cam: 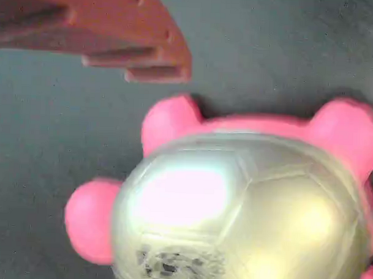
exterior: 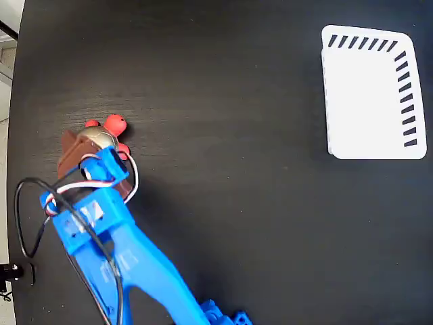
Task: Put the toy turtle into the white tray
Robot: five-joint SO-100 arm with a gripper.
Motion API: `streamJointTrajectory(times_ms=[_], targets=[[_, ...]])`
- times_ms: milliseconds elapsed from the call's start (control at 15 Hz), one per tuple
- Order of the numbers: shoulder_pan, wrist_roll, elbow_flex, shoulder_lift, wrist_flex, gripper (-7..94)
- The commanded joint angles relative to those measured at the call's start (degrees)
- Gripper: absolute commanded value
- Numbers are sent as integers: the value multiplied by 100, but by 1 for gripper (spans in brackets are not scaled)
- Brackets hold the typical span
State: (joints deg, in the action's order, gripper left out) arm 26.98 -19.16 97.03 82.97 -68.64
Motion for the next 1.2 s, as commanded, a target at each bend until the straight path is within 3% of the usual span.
streamJointTrajectory(times_ms=[0,533,600,733,800,867,1133], targets=[[44,-88,-466,-88,18,62],[62,-114,-1187,-1345,272,62],[62,-79,-1230,-1433,325,56],[79,44,-1354,-1503,325,21],[79,79,-1362,-1485,334,7],[79,149,-1371,-1433,352,0],[9,721,-1362,-729,211,0]])
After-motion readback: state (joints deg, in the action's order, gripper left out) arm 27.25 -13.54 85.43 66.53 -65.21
